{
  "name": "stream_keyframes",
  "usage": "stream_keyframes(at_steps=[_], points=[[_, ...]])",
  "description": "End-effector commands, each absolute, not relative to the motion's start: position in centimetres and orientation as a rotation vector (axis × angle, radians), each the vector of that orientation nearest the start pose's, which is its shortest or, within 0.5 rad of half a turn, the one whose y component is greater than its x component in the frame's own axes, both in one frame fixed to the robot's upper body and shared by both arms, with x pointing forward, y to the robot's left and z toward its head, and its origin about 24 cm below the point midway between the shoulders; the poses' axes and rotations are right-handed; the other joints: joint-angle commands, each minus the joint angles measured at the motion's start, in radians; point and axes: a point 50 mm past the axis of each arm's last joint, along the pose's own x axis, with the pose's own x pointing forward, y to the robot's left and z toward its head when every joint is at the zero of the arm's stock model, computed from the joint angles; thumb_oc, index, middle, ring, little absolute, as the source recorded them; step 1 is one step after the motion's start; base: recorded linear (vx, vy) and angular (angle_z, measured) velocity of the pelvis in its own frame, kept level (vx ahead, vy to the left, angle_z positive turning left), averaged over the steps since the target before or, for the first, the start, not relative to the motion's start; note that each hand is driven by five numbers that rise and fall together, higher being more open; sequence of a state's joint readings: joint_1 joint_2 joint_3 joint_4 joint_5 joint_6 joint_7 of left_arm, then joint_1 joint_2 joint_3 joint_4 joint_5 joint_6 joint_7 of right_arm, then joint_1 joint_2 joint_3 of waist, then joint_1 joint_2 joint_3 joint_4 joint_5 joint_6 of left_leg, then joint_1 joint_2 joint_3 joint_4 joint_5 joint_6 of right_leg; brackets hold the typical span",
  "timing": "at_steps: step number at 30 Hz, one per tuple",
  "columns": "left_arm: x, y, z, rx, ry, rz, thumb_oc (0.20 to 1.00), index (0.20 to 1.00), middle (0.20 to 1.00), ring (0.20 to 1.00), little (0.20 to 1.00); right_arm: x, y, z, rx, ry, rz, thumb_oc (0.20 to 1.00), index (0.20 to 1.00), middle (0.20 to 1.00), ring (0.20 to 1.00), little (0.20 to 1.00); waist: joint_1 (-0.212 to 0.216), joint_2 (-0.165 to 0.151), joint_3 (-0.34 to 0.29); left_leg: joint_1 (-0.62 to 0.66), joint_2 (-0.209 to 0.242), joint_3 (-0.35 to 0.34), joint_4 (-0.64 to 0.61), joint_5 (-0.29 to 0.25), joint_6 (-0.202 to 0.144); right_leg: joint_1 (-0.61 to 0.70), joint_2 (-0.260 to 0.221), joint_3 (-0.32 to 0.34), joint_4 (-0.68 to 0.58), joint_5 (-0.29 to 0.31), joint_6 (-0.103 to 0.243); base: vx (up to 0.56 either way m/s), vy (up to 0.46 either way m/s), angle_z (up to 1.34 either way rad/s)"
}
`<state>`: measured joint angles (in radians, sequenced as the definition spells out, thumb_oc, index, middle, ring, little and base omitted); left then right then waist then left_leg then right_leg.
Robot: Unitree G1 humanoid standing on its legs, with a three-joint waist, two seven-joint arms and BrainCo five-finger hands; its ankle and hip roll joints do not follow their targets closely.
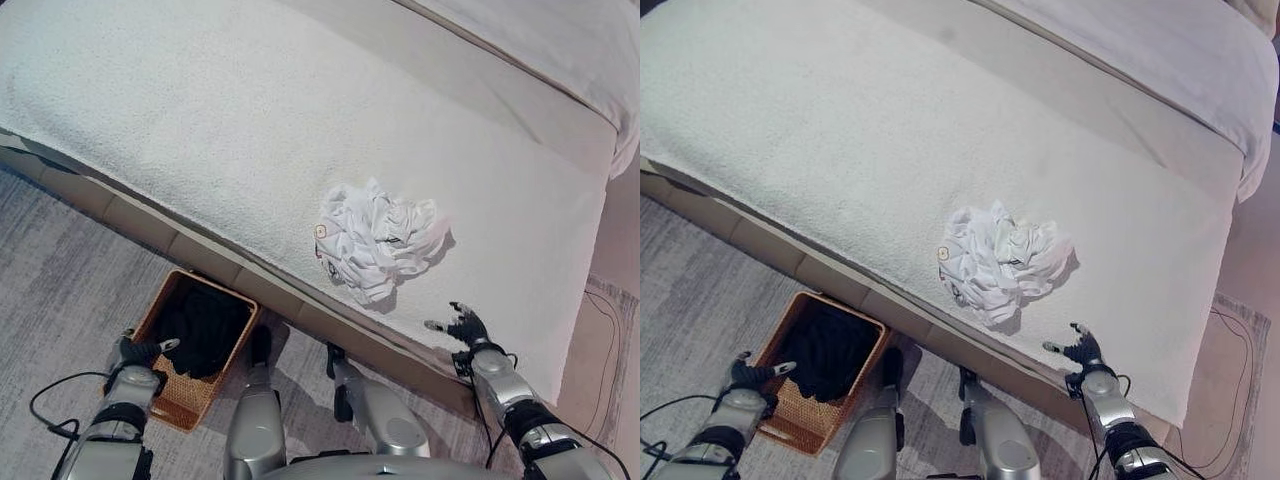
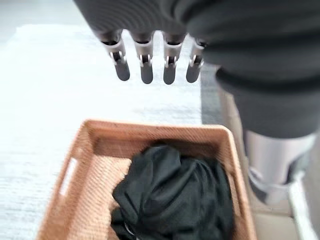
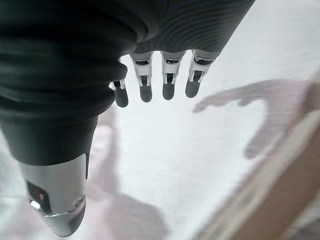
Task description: Pick up clothes into the bucket
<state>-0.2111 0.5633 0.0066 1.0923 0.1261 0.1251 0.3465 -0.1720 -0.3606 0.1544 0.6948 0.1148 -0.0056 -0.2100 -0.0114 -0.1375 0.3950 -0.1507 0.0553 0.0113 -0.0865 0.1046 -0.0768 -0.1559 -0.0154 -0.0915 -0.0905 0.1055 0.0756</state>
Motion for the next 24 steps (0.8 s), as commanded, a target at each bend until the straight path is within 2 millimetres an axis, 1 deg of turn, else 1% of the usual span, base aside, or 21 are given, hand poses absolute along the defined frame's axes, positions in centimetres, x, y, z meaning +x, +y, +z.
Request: stream_keyframes(at_steps=[1, 3, 6, 9, 11, 13, 15, 18, 19, 20, 22, 23, 24], points=[[16.4, 39.3, -4.6, 0.889, 0.909, 0.702, 1.0, 1.0, 1.0, 1.0, 1.0, 25.8, -25.7, -1.9, -0.303, 0.316, -0.306, 1.0, 1.0, 1.0, 1.0, 1.0, 0.011, -0.023, -0.022, -0.009, -0.036, 0.019, 0.015, -0.023, 0.043, -0.036, -0.039, -0.031, 0.021, 0.036, 0.055, 0.0, 0.0, 0.0], [15.6, 40.2, -4.0, 0.891, 0.888, 0.77, 1.0, 1.0, 1.0, 1.0, 1.0, 26.2, -25.9, -0.4, -0.277, 0.237, -0.332, 1.0, 1.0, 1.0, 1.0, 1.0, 0.017, -0.018, -0.021, -0.008, -0.038, 0.015, 0.015, -0.024, 0.043, -0.035, -0.04, -0.036, 0.02, 0.035, 0.054, 0.0, 0.0, 0.0], [15.0, 40.6, -3.7, 0.874, 0.862, 0.828, 1.0, 1.0, 1.0, 1.0, 1.0, 26.7, -26.0, 1.2, -0.294, 0.161, -0.343, 1.0, 1.0, 1.0, 1.0, 1.0, 0.023, -0.011, -0.018, -0.012, -0.039, 0.01, 0.014, -0.024, 0.042, -0.035, -0.043, -0.039, 0.018, 0.033, 0.054, 0.0, 0.0, 0.0], [15.8, 39.8, -3.4, 0.832, 0.772, 0.845, 1.0, 1.0, 1.0, 1.0, 1.0, 27.7, -26.5, 3.1, -0.338, 0.091, -0.372, 1.0, 1.0, 1.0, 1.0, 1.0, 0.033, 0.003, -0.007, -0.022, -0.043, 0.001, 0.015, -0.02, 0.042, -0.04, -0.048, -0.048, 0.018, 0.033, 0.054, -0.01, -0.001, 0.03], [16.9, 38.2, -3.5, 0.742, 0.675, 0.831, 1.0, 1.0, 1.0, 1.0, 1.0, 28.7, -27.0, 4.2, -0.369, 0.061, -0.402, 1.0, 1.0, 1.0, 1.0, 1.0, 0.046, 0.017, 0.007, -0.033, -0.048, -0.007, 0.015, -0.015, 0.043, -0.047, -0.051, -0.054, 0.021, 0.035, 0.053, -0.04, -0.003, 0.1], [18.4, 36.4, -3.4, 0.586, 0.565, 0.793, 1.0, 1.0, 1.0, 1.0, 1.0, 30.0, -27.7, 5.5, -0.42, 0.044, -0.429, 1.0, 1.0, 1.0, 1.0, 1.0, 0.057, 0.036, 0.023, -0.053, -0.052, -0.017, 0.019, -0.007, 0.044, -0.058, -0.057, -0.061, 0.026, 0.036, 0.052, -0.06, -0.011, 0.16], [19.2, 34.7, -4.4, 0.469, 0.565, 0.714, 1.0, 1.0, 1.0, 1.0, 1.0, 31.2, -28.7, 6.6, -0.483, 0.049, -0.456, 1.0, 1.0, 1.0, 1.0, 1.0, 0.068, 0.056, 0.039, -0.075, -0.059, -0.029, 0.023, 0.001, 0.045, -0.073, -0.064, -0.069, 0.032, 0.038, 0.05, -0.06, -0.007, 0.26], [20.6, 31.5, -5.5, 0.432, 0.554, 0.582, 1.0, 1.0, 1.0, 1.0, 1.0, 33.0, -29.7, 8.2, -0.585, 0.06, -0.486, 1.0, 1.0, 1.0, 1.0, 1.0, 0.083, 0.085, 0.061, -0.111, -0.068, -0.045, 0.029, 0.013, 0.045, -0.1, -0.074, -0.081, 0.037, 0.046, 0.049, -0.06, -0.011, 0.24], [21.1, 30.1, -5.8, 0.417, 0.547, 0.525, 1.0, 1.0, 1.0, 1.0, 1.0, 33.8, -30.0, 8.8, -0.612, 0.073, -0.495, 1.0, 1.0, 1.0, 1.0, 1.0, 0.09, 0.094, 0.07, -0.126, -0.07, -0.05, 0.032, 0.018, 0.045, -0.114, -0.077, -0.083, 0.039, 0.05, 0.048, -0.06, -0.032, 0.17], [21.5, 28.8, -6.3, 0.417, 0.553, 0.466, 1.0, 1.0, 1.0, 1.0, 1.0, 34.3, -30.3, 9.4, -0.634, 0.085, -0.506, 1.0, 1.0, 1.0, 1.0, 1.0, 0.095, 0.102, 0.078, -0.141, -0.073, -0.053, 0.033, 0.023, 0.045, -0.127, -0.077, -0.085, 0.041, 0.053, 0.047, -0.06, -0.023, 0.13], [22.0, 26.9, -6.8, 0.464, 0.561, 0.343, 1.0, 1.0, 1.0, 1.0, 1.0, 35.2, -30.8, 10.5, -0.671, 0.1, -0.525, 1.0, 1.0, 1.0, 1.0, 1.0, 0.102, 0.118, 0.09, -0.164, -0.073, -0.058, 0.035, 0.032, 0.044, -0.151, -0.079, -0.088, 0.045, 0.058, 0.045, -0.04, -0.017, 0.15], [22.1, 26.1, -7.0, 0.482, 0.565, 0.294, 1.0, 1.0, 1.0, 1.0, 1.0, 35.5, -30.9, 10.6, -0.695, 0.121, -0.523, 1.0, 1.0, 1.0, 1.0, 1.0, 0.107, 0.123, 0.097, -0.174, -0.074, -0.06, 0.034, 0.036, 0.044, -0.159, -0.079, -0.087, 0.044, 0.061, 0.045, -0.02, -0.013, 0.14], [22.2, 26.1, -7.0, 0.48, 0.564, 0.295, 1.0, 1.0, 1.0, 1.0, 1.0, 35.6, -30.9, 10.7, -0.695, 0.119, -0.523, 1.0, 1.0, 1.0, 1.0, 1.0, 0.106, 0.123, 0.097, -0.176, -0.074, -0.06, 0.034, 0.036, 0.043, -0.161, -0.079, -0.087, 0.045, 0.061, 0.045, -0.03, -0.017, 0.1]])
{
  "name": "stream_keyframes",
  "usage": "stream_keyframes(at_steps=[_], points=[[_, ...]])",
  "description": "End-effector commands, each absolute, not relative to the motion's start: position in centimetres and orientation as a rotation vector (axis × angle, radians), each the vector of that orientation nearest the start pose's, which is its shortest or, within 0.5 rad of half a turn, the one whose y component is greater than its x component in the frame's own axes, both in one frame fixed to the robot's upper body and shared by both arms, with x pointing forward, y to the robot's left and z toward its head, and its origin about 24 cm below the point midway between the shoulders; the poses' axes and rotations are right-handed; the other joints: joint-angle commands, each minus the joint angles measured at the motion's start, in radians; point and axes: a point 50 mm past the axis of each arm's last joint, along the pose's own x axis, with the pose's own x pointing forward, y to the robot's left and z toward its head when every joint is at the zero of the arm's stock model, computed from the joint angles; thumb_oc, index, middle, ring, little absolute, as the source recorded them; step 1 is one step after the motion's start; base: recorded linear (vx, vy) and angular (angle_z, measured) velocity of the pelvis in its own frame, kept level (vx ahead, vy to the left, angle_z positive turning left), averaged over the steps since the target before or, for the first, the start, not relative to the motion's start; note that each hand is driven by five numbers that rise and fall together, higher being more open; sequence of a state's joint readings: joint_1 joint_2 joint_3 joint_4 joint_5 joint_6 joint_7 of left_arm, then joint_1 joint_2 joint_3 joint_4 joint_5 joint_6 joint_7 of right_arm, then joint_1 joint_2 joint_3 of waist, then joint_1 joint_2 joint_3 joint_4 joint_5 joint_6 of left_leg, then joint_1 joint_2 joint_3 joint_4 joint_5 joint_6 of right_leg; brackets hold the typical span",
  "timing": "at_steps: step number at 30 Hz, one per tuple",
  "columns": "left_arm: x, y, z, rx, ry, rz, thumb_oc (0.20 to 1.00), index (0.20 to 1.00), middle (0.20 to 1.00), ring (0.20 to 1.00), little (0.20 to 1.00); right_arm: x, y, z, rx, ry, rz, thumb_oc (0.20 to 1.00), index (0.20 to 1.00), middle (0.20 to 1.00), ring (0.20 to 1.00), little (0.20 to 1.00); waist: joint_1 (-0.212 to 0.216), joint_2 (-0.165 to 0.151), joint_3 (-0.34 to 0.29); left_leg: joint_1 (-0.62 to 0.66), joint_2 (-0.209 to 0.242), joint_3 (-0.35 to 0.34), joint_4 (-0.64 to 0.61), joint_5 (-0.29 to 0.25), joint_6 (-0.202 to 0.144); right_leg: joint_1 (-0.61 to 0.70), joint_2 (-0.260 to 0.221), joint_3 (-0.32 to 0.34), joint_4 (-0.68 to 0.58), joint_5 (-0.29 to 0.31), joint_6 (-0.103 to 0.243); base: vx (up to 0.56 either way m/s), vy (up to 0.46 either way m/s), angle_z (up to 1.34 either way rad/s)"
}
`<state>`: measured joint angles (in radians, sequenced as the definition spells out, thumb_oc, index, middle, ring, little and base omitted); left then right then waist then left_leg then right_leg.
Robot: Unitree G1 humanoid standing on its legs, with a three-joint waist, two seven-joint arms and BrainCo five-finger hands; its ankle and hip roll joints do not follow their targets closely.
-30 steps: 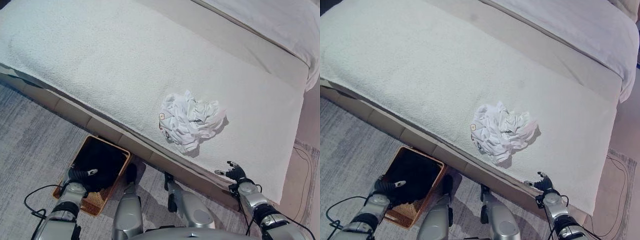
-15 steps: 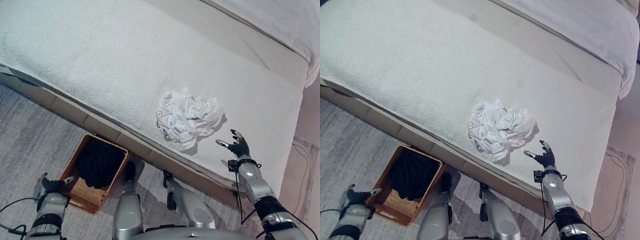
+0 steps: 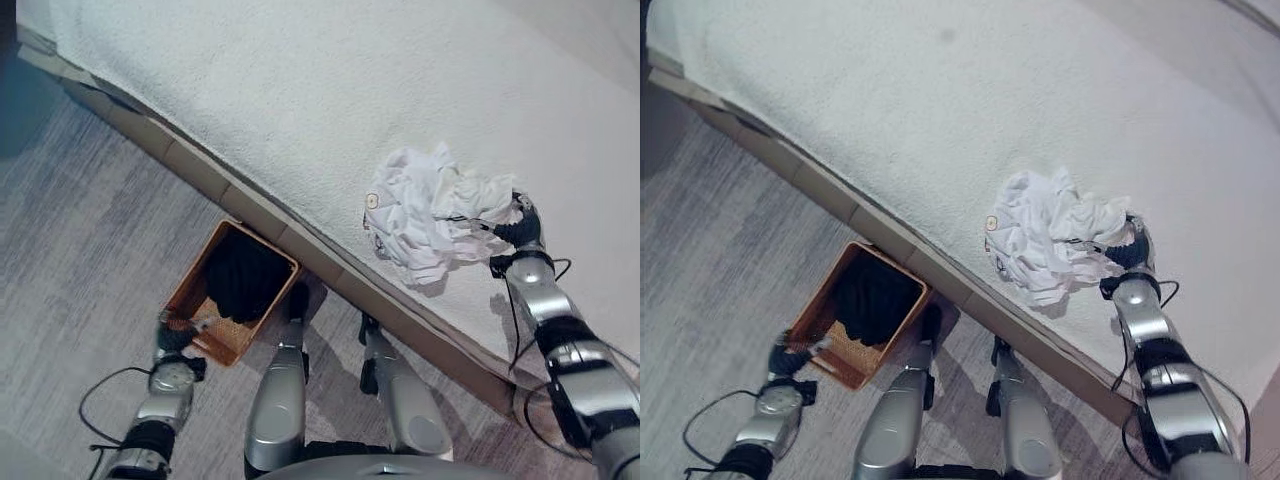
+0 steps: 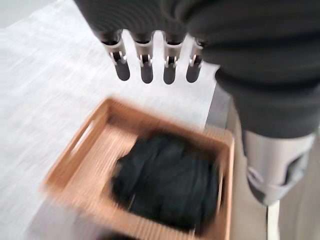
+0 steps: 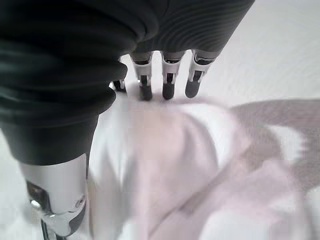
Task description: Pick up clothes into the bucket
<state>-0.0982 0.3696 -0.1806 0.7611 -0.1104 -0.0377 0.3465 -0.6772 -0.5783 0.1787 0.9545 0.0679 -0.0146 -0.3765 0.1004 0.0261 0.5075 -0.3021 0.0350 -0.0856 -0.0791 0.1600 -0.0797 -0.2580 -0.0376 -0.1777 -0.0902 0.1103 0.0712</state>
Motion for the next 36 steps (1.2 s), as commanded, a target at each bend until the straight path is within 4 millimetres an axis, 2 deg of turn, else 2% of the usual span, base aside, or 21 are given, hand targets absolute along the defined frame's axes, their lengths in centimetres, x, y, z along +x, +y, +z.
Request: stream_keyframes(at_steps=[1, 4, 9, 11, 12, 18, 22, 25, 26, 27, 28, 32, 36], points=[[22.5, 24.8, -7.2, 0.51, 0.554, 0.222, 1.0, 1.0, 1.0, 1.0, 1.0, 36.2, -31.2, 11.3, -0.745, 0.148, -0.53, 1.0, 1.0, 1.0, 1.0, 1.0, 0.0, -0.029, -0.003, -0.046, -0.055, 0.034, 0.025, -0.011, 0.045, -0.081, -0.054, -0.001, 0.045, 0.062, 0.048, -0.03, -0.025, 0.05], [23.0, 22.9, -7.2, 0.536, 0.531, 0.129, 1.0, 1.0, 1.0, 1.0, 1.0, 36.8, -31.5, 12.4, -0.798, 0.169, -0.546, 1.0, 1.0, 1.0, 1.0, 1.0, 0.003, -0.014, 0.012, -0.074, -0.055, 0.03, 0.018, 0.002, 0.042, -0.113, -0.051, 0.0, 0.042, 0.069, 0.048, -0.02, -0.023, 0.01], [23.1, 21.1, -7.4, 0.564, 0.512, 0.049, 1.0, 1.0, 1.0, 1.0, 1.0, 37.2, -32.0, 13.7, -0.868, 0.185, -0.563, 1.0, 1.0, 1.0, 1.0, 1.0, 0.0, -0.004, 0.012, -0.121, -0.055, 0.023, 0.006, 0.016, 0.036, -0.163, -0.044, 0.002, 0.035, 0.076, 0.047, 0.0, -0.011, 0.0], [23.3, 20.8, -7.3, 0.577, 0.502, 0.031, 1.0, 1.0, 1.0, 1.0, 1.0, 37.1, -32.5, 13.8, -0.897, 0.216, -0.562, 0.758, 0.758, 0.758, 0.758, 0.758, -0.001, -0.004, 0.012, -0.132, -0.054, 0.021, 0.003, 0.018, 0.033, -0.174, -0.042, 0.002, 0.032, 0.079, 0.048, 0.0, 0.0, 0.0], [23.4, 20.7, -7.4, 0.583, 0.504, 0.024, 1.0, 1.0, 1.0, 1.0, 1.0, 37.1, -32.7, 13.9, -0.914, 0.24, -0.546, 0.2, 0.2, 0.2, 0.2, 0.2, -0.002, -0.003, 0.012, -0.136, -0.054, 0.019, 0.002, 0.02, 0.032, -0.179, -0.042, 0.002, 0.031, 0.08, 0.048, 0.0, 0.0, 0.0], [23.3, 20.3, -7.6, 0.57, 0.515, 0.021, 1.0, 1.0, 1.0, 1.0, 1.0, 37.1, -33.5, 14.7, -0.952, 0.276, -0.533, 0.2, 0.2, 0.2, 0.2, 0.2, -0.008, -0.009, 0.012, -0.135, -0.054, 0.015, 0.0, 0.019, 0.028, -0.177, -0.04, 0.006, 0.026, 0.081, 0.048, 0.0, 0.0, 0.0], [23.6, 20.2, -7.6, 0.562, 0.518, 0.031, 1.0, 1.0, 1.0, 1.0, 1.0, 37.4, -33.4, 16.6, -0.911, 0.176, -0.557, 0.2, 0.2, 0.2, 0.2, 0.2, -0.024, -0.025, 0.012, -0.104, -0.054, 0.017, -0.002, 0.013, 0.025, -0.146, -0.039, 0.012, 0.022, 0.077, 0.05, 0.0, 0.0, 0.0], [23.7, 20.6, -7.3, 0.563, 0.51, 0.047, 1.0, 1.0, 1.0, 1.0, 1.0, 37.6, -32.8, 19.9, -0.859, 0.001, -0.569, 0.2, 0.2, 0.2, 0.2, 0.2, -0.038, -0.044, 0.012, -0.062, -0.05, 0.024, -0.002, 0.003, 0.024, -0.108, -0.038, 0.02, 0.022, 0.073, 0.051, 0.0, 0.0, 0.0], [23.7, 20.6, -7.3, 0.563, 0.51, 0.047, 1.0, 1.0, 1.0, 1.0, 1.0, 37.6, -32.8, 19.9, -0.859, 0.001, -0.569, 0.2, 0.2, 0.2, 0.2, 0.2, -0.039, -0.044, 0.012, -0.062, -0.05, 0.023, -0.002, 0.003, 0.024, -0.108, -0.039, 0.02, 0.022, 0.073, 0.052, 0.0, 0.015, -0.03], [23.5, 21.0, -7.5, 0.563, 0.523, 0.06, 1.0, 1.0, 1.0, 1.0, 1.0, 37.5, -32.5, 21.7, -0.856, -0.102, -0.576, 0.2, 0.2, 0.2, 0.2, 0.2, -0.048, -0.057, -0.001, -0.043, -0.048, 0.03, -0.003, -0.004, 0.025, -0.091, -0.04, 0.026, 0.021, 0.07, 0.052, 0.01, 0.011, -0.07], [23.3, 21.2, -7.6, 0.565, 0.528, 0.064, 1.0, 1.0, 1.0, 1.0, 1.0, 37.3, -32.3, 22.7, -0.862, -0.153, -0.579, 0.2, 0.2, 0.2, 0.2, 0.2, -0.052, -0.063, -0.009, -0.034, -0.048, 0.031, -0.003, -0.007, 0.025, -0.082, -0.04, 0.027, 0.021, 0.069, 0.053, 0.02, 0.016, -0.07], [22.9, 21.9, -7.5, 0.559, 0.531, 0.091, 1.0, 1.0, 1.0, 1.0, 1.0, 35.7, -32.3, 27.2, -0.855, -0.371, -0.652, 0.2, 0.2, 0.2, 0.2, 0.2, -0.064, -0.076, -0.051, 0.006, -0.048, 0.044, -0.004, -0.023, 0.028, -0.041, -0.043, 0.031, 0.017, 0.061, 0.055, 0.02, 0.009, -0.01], [22.7, 22.8, -7.0, 0.547, 0.511, 0.126, 1.0, 1.0, 1.0, 1.0, 1.0, 33.8, -32.9, 30.2, -0.866, -0.517, -0.745, 0.2, 0.2, 0.2, 0.2, 0.2, -0.072, -0.078, -0.1, 0.044, -0.051, 0.049, -0.004, -0.038, 0.034, -0.005, -0.046, 0.031, 0.018, 0.047, 0.055, 0.05, 0.02, -0.04]])
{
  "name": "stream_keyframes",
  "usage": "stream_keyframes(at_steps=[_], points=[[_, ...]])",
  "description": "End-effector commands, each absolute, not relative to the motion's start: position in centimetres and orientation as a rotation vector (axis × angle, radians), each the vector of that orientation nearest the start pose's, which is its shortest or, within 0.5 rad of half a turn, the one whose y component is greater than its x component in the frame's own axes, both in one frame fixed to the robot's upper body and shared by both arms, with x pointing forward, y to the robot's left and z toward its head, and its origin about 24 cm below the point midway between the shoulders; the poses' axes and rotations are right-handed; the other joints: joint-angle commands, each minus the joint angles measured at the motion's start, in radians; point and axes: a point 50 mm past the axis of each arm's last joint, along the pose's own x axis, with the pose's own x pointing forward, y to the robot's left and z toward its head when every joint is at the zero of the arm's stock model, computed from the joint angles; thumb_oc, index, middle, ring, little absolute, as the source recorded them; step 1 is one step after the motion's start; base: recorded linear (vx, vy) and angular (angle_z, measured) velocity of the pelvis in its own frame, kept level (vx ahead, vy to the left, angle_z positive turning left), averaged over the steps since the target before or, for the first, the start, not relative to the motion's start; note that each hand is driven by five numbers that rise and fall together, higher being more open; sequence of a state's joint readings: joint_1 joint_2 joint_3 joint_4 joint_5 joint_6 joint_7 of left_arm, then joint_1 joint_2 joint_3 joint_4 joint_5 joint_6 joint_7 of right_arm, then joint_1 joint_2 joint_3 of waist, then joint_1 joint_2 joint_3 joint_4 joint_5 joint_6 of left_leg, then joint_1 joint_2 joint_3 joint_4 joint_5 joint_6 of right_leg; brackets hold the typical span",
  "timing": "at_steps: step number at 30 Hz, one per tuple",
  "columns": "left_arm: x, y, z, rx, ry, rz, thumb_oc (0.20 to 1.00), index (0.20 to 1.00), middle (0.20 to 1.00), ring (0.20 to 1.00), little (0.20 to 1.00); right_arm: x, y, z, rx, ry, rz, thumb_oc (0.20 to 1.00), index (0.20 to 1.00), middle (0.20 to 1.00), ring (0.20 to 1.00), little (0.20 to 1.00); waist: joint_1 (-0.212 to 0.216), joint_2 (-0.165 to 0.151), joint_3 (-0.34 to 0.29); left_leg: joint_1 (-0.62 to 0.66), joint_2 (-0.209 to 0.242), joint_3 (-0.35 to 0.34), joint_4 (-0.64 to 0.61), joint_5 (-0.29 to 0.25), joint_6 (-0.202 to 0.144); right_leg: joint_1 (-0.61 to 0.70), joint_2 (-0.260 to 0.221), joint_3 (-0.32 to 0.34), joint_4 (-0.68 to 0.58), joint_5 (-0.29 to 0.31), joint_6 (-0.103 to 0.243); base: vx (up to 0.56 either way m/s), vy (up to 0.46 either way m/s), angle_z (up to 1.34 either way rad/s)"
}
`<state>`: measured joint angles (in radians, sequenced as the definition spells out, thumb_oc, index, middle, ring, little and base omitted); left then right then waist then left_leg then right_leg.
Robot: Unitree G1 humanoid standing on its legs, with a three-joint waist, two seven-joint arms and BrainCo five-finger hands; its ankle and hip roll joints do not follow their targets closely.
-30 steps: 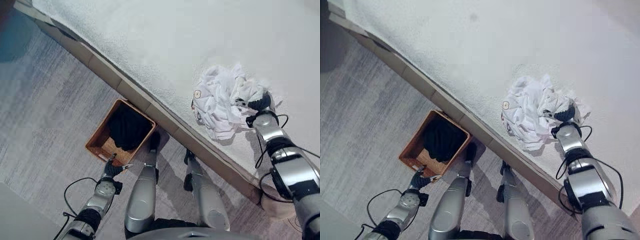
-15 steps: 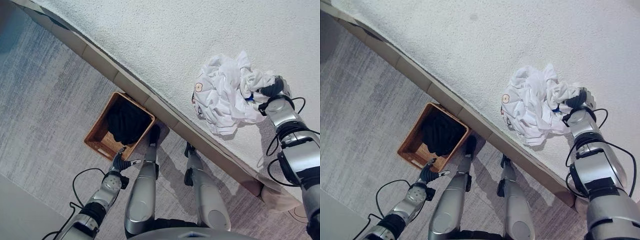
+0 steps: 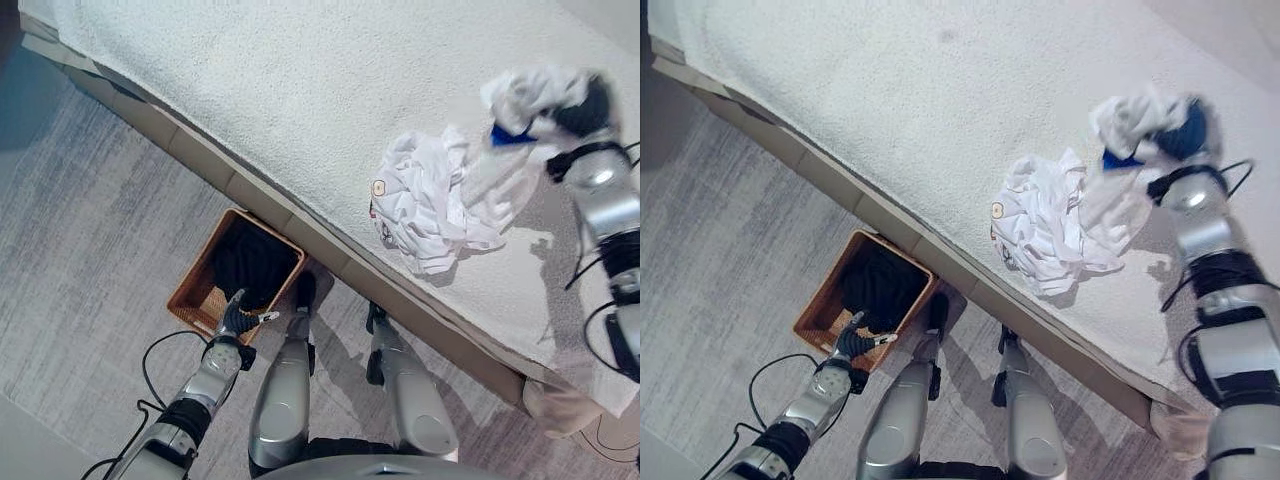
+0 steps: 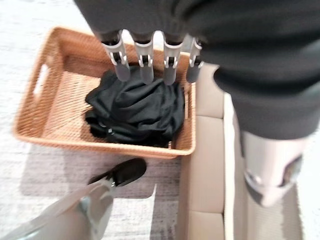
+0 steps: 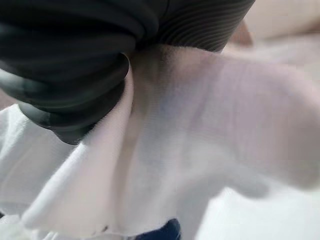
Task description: Pick up clothes into the bucket
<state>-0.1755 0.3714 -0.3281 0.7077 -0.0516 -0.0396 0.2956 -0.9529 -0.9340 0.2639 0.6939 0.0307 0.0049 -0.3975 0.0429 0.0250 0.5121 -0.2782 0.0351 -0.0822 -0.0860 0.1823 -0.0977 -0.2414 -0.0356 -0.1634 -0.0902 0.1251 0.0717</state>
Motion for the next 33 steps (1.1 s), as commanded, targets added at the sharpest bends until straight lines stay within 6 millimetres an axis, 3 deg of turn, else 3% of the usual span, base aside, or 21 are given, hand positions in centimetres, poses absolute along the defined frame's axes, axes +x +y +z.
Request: stream_keyframes(at_steps=[1, 5, 7, 9, 12, 13, 14, 15, 16, 17, 19, 21, 23, 27, 28, 32, 33], points=[[22.6, 23.0, -6.8, 0.538, 0.499, 0.136, 1.0, 1.0, 1.0, 1.0, 1.0, 33.2, -32.6, 30.6, -0.876, -0.562, -0.751, 0.2, 0.2, 0.2, 0.2, 0.2, -0.016, -0.077, -0.117, 0.032, -0.051, 0.047, 0.003, -0.067, 0.055, -0.011, -0.049, 0.018, 0.018, 0.027, 0.054, 0.06, 0.015, -0.13], [23.0, 23.3, -5.2, 0.459, 0.416, 0.172, 1.0, 1.0, 1.0, 1.0, 1.0, 31.5, -32.1, 31.7, -0.864, -0.685, -0.793, 0.2, 0.2, 0.2, 0.2, 0.2, -0.022, -0.079, -0.167, 0.081, -0.055, 0.051, 0.005, -0.088, 0.063, 0.035, -0.048, 0.022, 0.019, 0.008, 0.052, 0.08, 0.001, -0.14], [23.9, 23.3, -2.6, 0.405, 0.292, 0.171, 1.0, 1.0, 1.0, 1.0, 1.0, 30.8, -31.2, 31.5, -0.856, -0.746, -0.765, 0.2, 0.2, 0.2, 0.2, 0.2, -0.025, -0.081, -0.211, 0.119, -0.059, 0.054, 0.007, -0.104, 0.068, 0.076, -0.046, 0.023, 0.02, -0.007, 0.05, 0.11, -0.003, -0.04], [24.1, 23.2, -1.8, 0.39, 0.253, 0.162, 1.0, 1.0, 1.0, 1.0, 1.0, 30.6, -30.8, 31.4, -0.853, -0.761, -0.744, 0.2, 0.2, 0.2, 0.2, 0.2, -0.025, -0.083, -0.223, 0.133, -0.06, 0.054, 0.006, -0.108, 0.07, 0.09, -0.044, 0.025, 0.018, -0.011, 0.049, 0.08, -0.002, 0.0], [25.3, 22.3, 2.8, 0.328, 0.051, 0.072, 1.0, 1.0, 1.0, 1.0, 1.0, 30.8, -28.8, 30.1, -0.799, -0.761, -0.548, 0.2, 0.2, 0.2, 0.2, 0.2, -0.031, -0.089, -0.288, 0.185, -0.058, 0.063, 0.006, -0.128, 0.071, 0.145, -0.041, 0.029, 0.013, -0.028, 0.047, 0.12, 0.003, -0.04], [25.2, 22.4, 2.8, 0.329, 0.053, 0.072, 1.0, 1.0, 1.0, 1.0, 1.0, 30.8, -28.8, 30.1, -0.798, -0.759, -0.547, 0.2, 0.2, 0.2, 0.2, 0.2, -0.031, -0.09, -0.288, 0.188, -0.058, 0.063, 0.006, -0.129, 0.071, 0.148, -0.041, 0.029, 0.013, -0.029, 0.047, 0.14, -0.001, -0.11], [25.8, 21.8, 4.7, 0.33, -0.02, 0.009, 1.0, 1.0, 1.0, 1.0, 1.0, 31.2, -27.8, 29.0, -0.755, -0.724, -0.426, 0.2, 0.2, 0.2, 0.2, 0.2, -0.036, -0.092, -0.319, 0.211, -0.055, 0.069, 0.005, -0.138, 0.071, 0.169, -0.039, 0.033, 0.011, -0.036, 0.047, 0.07, -0.003, -0.12], [25.8, 21.9, 4.7, 0.33, -0.019, 0.009, 1.0, 1.0, 1.0, 1.0, 1.0, 31.2, -27.8, 29.0, -0.754, -0.722, -0.425, 0.2, 0.2, 0.2, 0.2, 0.2, -0.036, -0.092, -0.319, 0.213, -0.055, 0.069, 0.005, -0.139, 0.071, 0.171, -0.039, 0.033, 0.011, -0.037, 0.047, 0.12, -0.014, -0.11], [26.7, 20.8, 7.3, 0.346, -0.122, -0.068, 1.0, 1.0, 1.0, 1.0, 1.0, 31.6, -26.4, 28.0, -0.731, -0.693, -0.298, 0.2, 0.2, 0.2, 0.2, 0.2, -0.043, -0.096, -0.35, 0.232, -0.05, 0.073, 0.004, -0.144, 0.069, 0.189, -0.035, 0.037, 0.01, -0.043, 0.046, 0.06, -0.013, -0.04], [26.7, 20.8, 7.3, 0.346, -0.121, -0.069, 1.0, 1.0, 1.0, 1.0, 1.0, 31.6, -26.4, 28.0, -0.731, -0.693, -0.297, 0.2, 0.2, 0.2, 0.2, 0.2, -0.043, -0.096, -0.349, 0.234, -0.05, 0.073, 0.004, -0.144, 0.069, 0.19, -0.035, 0.037, 0.01, -0.044, 0.046, 0.1, -0.02, -0.05], [27.7, 19.0, 9.9, 0.371, -0.223, -0.165, 1.0, 1.0, 1.0, 1.0, 1.0, 31.9, -24.6, 27.0, -0.694, -0.661, -0.157, 0.2, 0.2, 0.2, 0.2, 0.2, -0.052, -0.101, -0.389, 0.257, -0.044, 0.08, 0.001, -0.151, 0.067, 0.213, -0.032, 0.039, 0.007, -0.05, 0.047, 0.08, -0.018, -0.06], [27.8, 19.0, 10.0, 0.37, -0.223, -0.165, 1.0, 1.0, 1.0, 1.0, 1.0, 31.9, -24.6, 27.0, -0.694, -0.66, -0.157, 0.2, 0.2, 0.2, 0.2, 0.2, -0.051, -0.101, -0.388, 0.258, -0.044, 0.08, 0.001, -0.152, 0.067, 0.214, -0.032, 0.04, 0.007, -0.05, 0.047, 0.04, -0.007, 0.02], [29.6, 15.3, 11.7, 0.351, -0.266, -0.333, 1.0, 1.0, 1.0, 1.0, 1.0, 32.1, -21.7, 26.0, -0.638, -0.625, 0.043, 0.2, 0.2, 0.2, 0.2, 0.2, -0.072, -0.102, -0.428, 0.28, -0.039, 0.09, -0.001, -0.158, 0.065, 0.23, -0.03, 0.045, 0.005, -0.053, 0.047, 0.07, -0.001, -0.06], [30.8, 12.8, 12.6, 0.338, -0.279, -0.418, 1.0, 1.0, 1.0, 1.0, 1.0, 32.2, -19.8, 25.8, -0.641, -0.611, 0.167, 0.2, 0.2, 0.2, 0.2, 0.2, -0.082, -0.101, -0.445, 0.297, -0.037, 0.096, -0.001, -0.163, 0.065, 0.245, -0.03, 0.051, 0.004, -0.054, 0.047, 0.04, 0.003, -0.06], [31.2, 11.2, 12.5, 0.329, -0.265, -0.479, 1.0, 1.0, 1.0, 1.0, 1.0, 32.0, -18.4, 25.8, -0.63, -0.616, 0.245, 0.2, 0.2, 0.2, 0.2, 0.2, -0.088, -0.101, -0.456, 0.305, -0.036, 0.101, -0.001, -0.165, 0.065, 0.251, -0.029, 0.055, 0.003, -0.054, 0.047, 0.03, 0.0, -0.09], [31.4, 10.1, 12.4, 0.294, -0.251, -0.513, 1.0, 1.0, 1.0, 1.0, 1.0, 31.8, -17.3, 25.7, -0.62, -0.622, 0.31, 0.2, 0.2, 0.2, 0.2, 0.2, -0.09, -0.099, -0.462, 0.311, -0.035, 0.106, -0.001, -0.167, 0.065, 0.256, -0.029, 0.059, 0.003, -0.054, 0.048, 0.01, 0.001, -0.13], [31.2, 8.4, 11.1, 0.184, -0.181, -0.552, 1.0, 1.0, 1.0, 1.0, 1.0, 31.5, -15.5, 25.5, -0.582, -0.629, 0.399, 0.2, 0.2, 0.2, 0.2, 0.2, -0.093, -0.098, -0.468, 0.316, -0.036, 0.107, -0.001, -0.166, 0.067, 0.259, -0.03, 0.063, 0.003, -0.053, 0.049, 0.0, 0.0, 0.0]])
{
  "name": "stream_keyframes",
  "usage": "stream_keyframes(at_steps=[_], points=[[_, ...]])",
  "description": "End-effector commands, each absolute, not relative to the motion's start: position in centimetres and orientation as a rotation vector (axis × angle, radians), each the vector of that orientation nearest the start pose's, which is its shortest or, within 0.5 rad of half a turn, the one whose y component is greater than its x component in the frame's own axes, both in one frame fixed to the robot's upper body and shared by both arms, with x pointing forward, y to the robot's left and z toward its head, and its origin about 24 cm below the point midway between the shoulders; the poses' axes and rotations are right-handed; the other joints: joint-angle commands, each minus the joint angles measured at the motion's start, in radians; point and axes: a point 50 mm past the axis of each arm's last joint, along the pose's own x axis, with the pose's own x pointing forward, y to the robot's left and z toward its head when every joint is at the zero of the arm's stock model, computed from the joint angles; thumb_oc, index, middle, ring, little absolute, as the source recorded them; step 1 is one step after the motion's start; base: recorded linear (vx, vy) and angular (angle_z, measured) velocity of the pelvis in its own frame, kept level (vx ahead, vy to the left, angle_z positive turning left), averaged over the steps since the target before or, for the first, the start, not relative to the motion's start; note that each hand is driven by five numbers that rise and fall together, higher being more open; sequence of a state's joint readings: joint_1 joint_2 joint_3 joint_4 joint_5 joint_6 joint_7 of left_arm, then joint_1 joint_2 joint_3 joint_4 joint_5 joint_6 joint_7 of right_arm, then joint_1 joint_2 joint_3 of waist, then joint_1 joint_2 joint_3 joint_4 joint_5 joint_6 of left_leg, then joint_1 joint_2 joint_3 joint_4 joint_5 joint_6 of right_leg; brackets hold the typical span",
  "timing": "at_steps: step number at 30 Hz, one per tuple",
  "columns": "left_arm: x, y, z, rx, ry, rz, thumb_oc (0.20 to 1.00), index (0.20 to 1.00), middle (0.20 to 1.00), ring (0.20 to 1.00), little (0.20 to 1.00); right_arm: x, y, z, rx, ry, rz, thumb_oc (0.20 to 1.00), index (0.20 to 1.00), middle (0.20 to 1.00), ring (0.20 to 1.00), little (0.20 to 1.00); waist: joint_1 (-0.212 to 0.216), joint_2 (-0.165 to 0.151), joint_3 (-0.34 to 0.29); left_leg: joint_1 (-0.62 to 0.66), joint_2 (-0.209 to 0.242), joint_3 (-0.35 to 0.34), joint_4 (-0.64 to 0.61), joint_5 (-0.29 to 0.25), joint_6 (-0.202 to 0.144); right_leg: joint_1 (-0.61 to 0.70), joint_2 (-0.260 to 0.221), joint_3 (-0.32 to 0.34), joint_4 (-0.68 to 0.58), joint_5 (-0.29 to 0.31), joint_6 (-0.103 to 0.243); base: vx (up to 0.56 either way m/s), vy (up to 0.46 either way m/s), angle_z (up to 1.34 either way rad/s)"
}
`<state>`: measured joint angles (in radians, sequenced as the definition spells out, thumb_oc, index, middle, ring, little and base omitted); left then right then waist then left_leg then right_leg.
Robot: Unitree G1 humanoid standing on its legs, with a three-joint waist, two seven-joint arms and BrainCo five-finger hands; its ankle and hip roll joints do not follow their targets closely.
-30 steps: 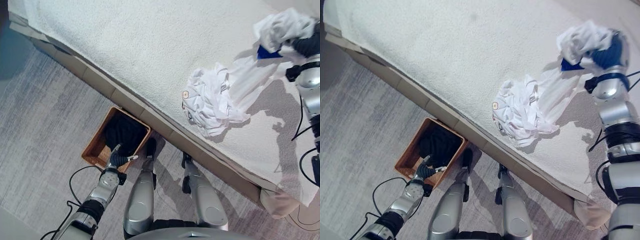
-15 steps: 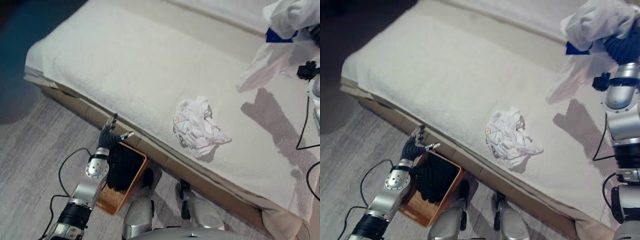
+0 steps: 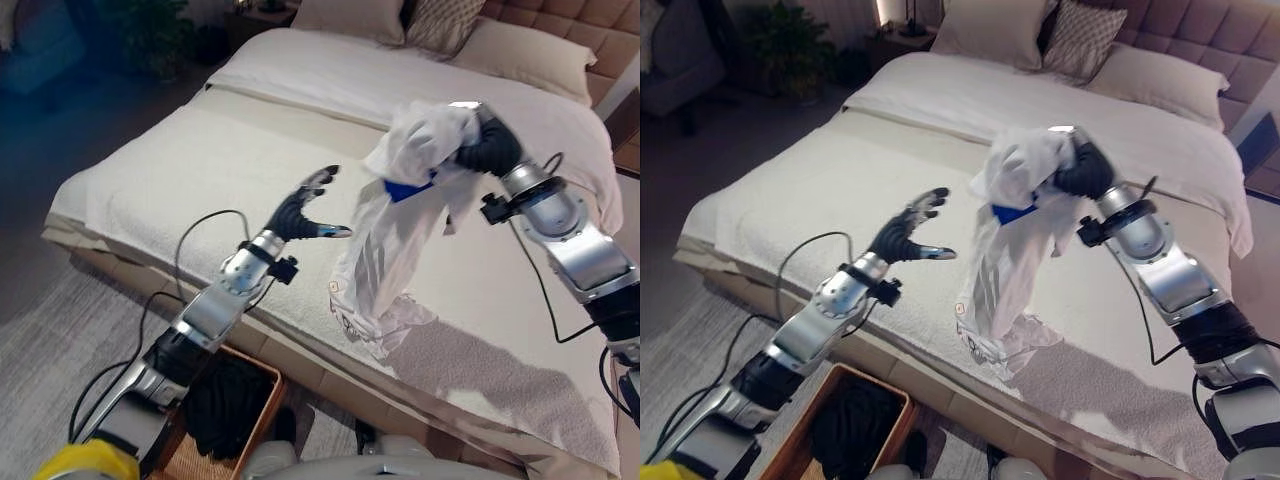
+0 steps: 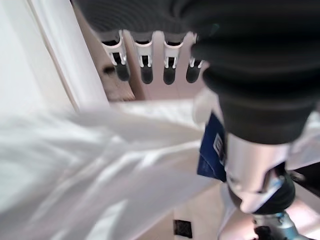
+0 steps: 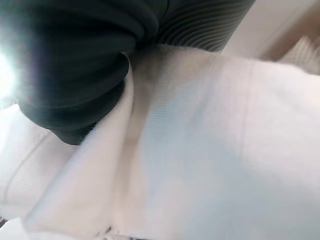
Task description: Pick up clothes into the bucket
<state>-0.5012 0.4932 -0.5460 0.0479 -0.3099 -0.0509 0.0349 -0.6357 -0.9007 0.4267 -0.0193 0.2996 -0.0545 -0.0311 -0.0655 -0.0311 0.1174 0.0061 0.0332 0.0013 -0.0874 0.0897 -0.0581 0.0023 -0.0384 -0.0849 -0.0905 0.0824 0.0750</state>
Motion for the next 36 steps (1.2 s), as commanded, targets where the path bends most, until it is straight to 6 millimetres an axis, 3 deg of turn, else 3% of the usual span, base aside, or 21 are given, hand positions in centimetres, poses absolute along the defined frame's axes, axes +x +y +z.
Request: stream_keyframes(at_steps=[1, 7, 17, 18, 21, 22, 23, 27, 29, 30, 34, 36], points=[[31.1, 7.8, 10.8, 0.158, -0.163, -0.58, 1.0, 1.0, 1.0, 1.0, 1.0, 31.3, -15.0, 25.5, -0.573, -0.634, 0.43, 0.2, 0.2, 0.2, 0.2, 0.2, 0.013, -0.041, -0.075, 0.033, -0.034, 0.024, 0.0, -0.074, 0.027, 0.016, -0.027, -0.014, 0.003, -0.01, 0.045, 0.01, -0.002, -0.04], [28.6, 3.3, 7.4, -0.03, 0.042, -0.764, 1.0, 1.0, 1.0, 1.0, 1.0, 29.6, -11.6, 25.0, -0.509, -0.637, 0.661, 0.2, 0.2, 0.2, 0.2, 0.2, 0.006, -0.035, -0.085, 0.039, -0.035, 0.02, 0.0, -0.074, 0.028, 0.022, -0.03, -0.018, 0.003, -0.008, 0.046, 0.0, 0.0, -0.03], [25.6, -0.3, 7.2, -0.222, 0.207, -0.976, 1.0, 1.0, 1.0, 1.0, 1.0, 28.3, -9.4, 23.6, -0.356, -0.559, 0.845, 0.2, 0.2, 0.2, 0.2, 0.2, 0.001, -0.032, -0.085, 0.037, -0.04, 0.007, 0.0, -0.07, 0.03, 0.027, -0.036, -0.03, 0.005, -0.005, 0.049, 0.0, 0.0, 0.01], [25.5, -0.4, 7.2, -0.25, 0.225, -0.986, 0.2, 0.2, 0.2, 0.2, 0.2, 28.2, -9.2, 23.3, -0.332, -0.547, 0.858, 0.2, 0.2, 0.2, 0.2, 0.2, 0.001, -0.032, -0.086, 0.038, -0.041, 0.005, 0.0, -0.071, 0.029, 0.028, -0.037, -0.031, 0.005, -0.006, 0.05, 0.0, 0.002, 0.06], [24.9, -0.1, 6.7, -0.306, 0.283, -1.006, 0.2, 0.2, 0.2, 0.2, 0.2, 28.3, -9.0, 22.8, -0.307, -0.522, 0.869, 0.2, 0.2, 0.2, 0.2, 0.2, 0.002, -0.032, -0.086, 0.04, -0.041, 0.003, 0.0, -0.072, 0.03, 0.029, -0.039, -0.031, 0.006, -0.005, 0.051, 0.0, 0.005, 0.06], [24.8, 0.1, 6.6, -0.313, 0.291, -1.015, 0.2, 0.2, 0.2, 0.2, 0.2, 28.4, -9.2, 22.5, -0.307, -0.516, 0.858, 0.529, 0.529, 0.529, 0.529, 0.529, 0.002, -0.03, -0.087, 0.041, -0.042, 0.003, 0.0, -0.073, 0.03, 0.03, -0.04, -0.031, 0.006, -0.005, 0.051, 0.0, 0.011, 0.05], [24.7, 0.9, 6.4, -0.325, 0.299, -1.008, 0.2, 0.2, 0.2, 0.2, 0.2, 28.7, -9.7, 22.2, -0.316, -0.504, 0.825, 1.0, 1.0, 1.0, 1.0, 1.0, 0.005, -0.03, -0.087, 0.043, -0.042, 0.002, 0.0, -0.074, 0.031, 0.03, -0.042, -0.032, 0.005, -0.005, 0.051, 0.0, 0.0, 0.0], [24.4, 2.5, 6.1, -0.338, 0.3, -0.984, 0.2, 0.2, 0.2, 0.2, 0.2, 29.0, -11.0, 21.8, -0.351, -0.499, 0.755, 1.0, 1.0, 1.0, 1.0, 1.0, 0.011, -0.03, -0.086, 0.044, -0.042, -0.001, 0.0, -0.075, 0.031, 0.032, -0.042, -0.034, 0.006, -0.006, 0.051, 0.0, 0.0, 0.0], [24.5, 5.3, 5.9, -0.295, 0.26, -0.919, 0.2, 0.2, 0.2, 0.2, 0.2, 29.2, -13.1, 21.1, -0.372, -0.486, 0.656, 1.0, 1.0, 1.0, 1.0, 1.0, 0.023, -0.029, -0.08, 0.043, -0.042, -0.005, 0.0, -0.074, 0.032, 0.034, -0.043, -0.039, 0.006, -0.006, 0.051, 0.0, 0.0, 0.0], [24.5, 5.3, 5.8, -0.294, 0.262, -0.919, 0.2, 0.2, 0.2, 0.2, 0.2, 29.2, -13.1, 21.1, -0.371, -0.485, 0.656, 1.0, 1.0, 1.0, 1.0, 1.0, 0.023, -0.03, -0.081, 0.043, -0.042, -0.005, 0.0, -0.074, 0.032, 0.035, -0.043, -0.04, 0.006, -0.007, 0.051, 0.0, 0.0, 0.06], [23.6, 11.0, 4.2, -0.21, 0.242, -0.728, 0.2, 0.2, 0.2, 0.2, 0.2, 29.1, -16.9, 19.2, -0.373, -0.436, 0.476, 1.0, 1.0, 1.0, 1.0, 1.0, 0.047, -0.031, -0.067, 0.041, -0.044, -0.011, 0.0, -0.074, 0.036, 0.033, -0.044, -0.047, 0.005, -0.007, 0.051, 0.0, 0.001, 0.04], [22.5, 14.8, 2.5, -0.121, 0.271, -0.59, 0.2, 0.2, 0.2, 0.2, 0.2, 28.7, -19.0, 17.5, -0.363, -0.375, 0.384, 1.0, 1.0, 1.0, 1.0, 1.0, 0.061, -0.033, -0.063, 0.041, -0.045, -0.014, 0.001, -0.075, 0.038, 0.033, -0.044, -0.049, 0.005, -0.008, 0.05, 0.0, 0.0, 0.0]])
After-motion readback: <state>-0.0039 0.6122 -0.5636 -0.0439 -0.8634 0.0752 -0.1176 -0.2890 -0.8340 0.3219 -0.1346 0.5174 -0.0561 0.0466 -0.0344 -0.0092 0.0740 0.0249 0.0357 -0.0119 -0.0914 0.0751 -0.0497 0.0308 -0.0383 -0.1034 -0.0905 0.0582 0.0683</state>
